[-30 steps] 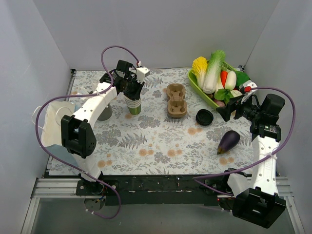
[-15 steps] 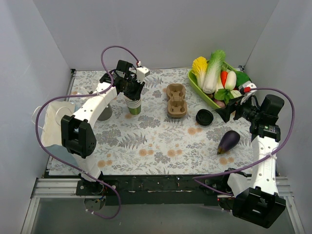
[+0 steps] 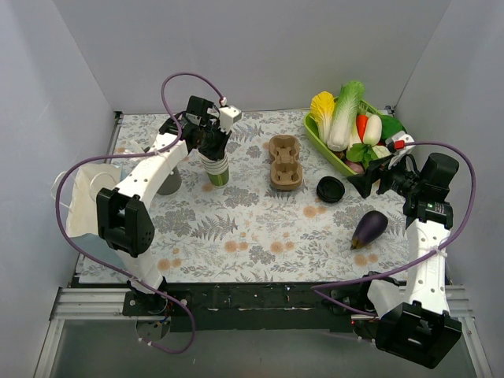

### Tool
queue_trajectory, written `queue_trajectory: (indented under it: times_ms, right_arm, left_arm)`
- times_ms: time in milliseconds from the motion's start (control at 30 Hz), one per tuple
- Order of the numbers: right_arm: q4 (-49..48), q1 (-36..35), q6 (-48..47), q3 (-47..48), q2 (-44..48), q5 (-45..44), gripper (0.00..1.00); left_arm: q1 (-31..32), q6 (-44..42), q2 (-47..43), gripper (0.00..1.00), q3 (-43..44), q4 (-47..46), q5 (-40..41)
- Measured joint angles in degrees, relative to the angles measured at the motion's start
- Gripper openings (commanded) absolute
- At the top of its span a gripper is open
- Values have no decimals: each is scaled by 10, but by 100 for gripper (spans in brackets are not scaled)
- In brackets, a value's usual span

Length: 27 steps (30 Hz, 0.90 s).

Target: Pack the takeout coffee

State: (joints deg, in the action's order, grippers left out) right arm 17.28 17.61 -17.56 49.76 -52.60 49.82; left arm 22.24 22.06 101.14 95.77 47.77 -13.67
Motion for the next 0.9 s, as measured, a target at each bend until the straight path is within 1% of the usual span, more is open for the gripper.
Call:
queue_trajectory:
  times_ms: [267, 433, 567, 700, 800, 900]
  right_arm:
    - [-3, 0, 10, -1, -7, 5, 91]
    - [-9, 0, 16, -10, -8, 8, 91]
    - [-11, 0, 24, -21, -8, 10, 91]
    - [-14, 0, 28, -28, -9, 14, 90]
    - [-21, 0, 37, -28, -11, 15, 91]
    - [-38, -3, 56, -28, -18, 21, 92]
  left_arm:
    - [1, -6, -10, 0, 12, 1, 14]
    - [13, -24, -22, 0, 12, 1, 47]
    - [35, -43, -33, 0, 2, -5, 86]
    - [77, -78, -54, 0, -40, -24, 153]
    - [96, -84, -55, 0, -42, -14, 160]
    - [99, -87, -56, 0, -43, -17, 163]
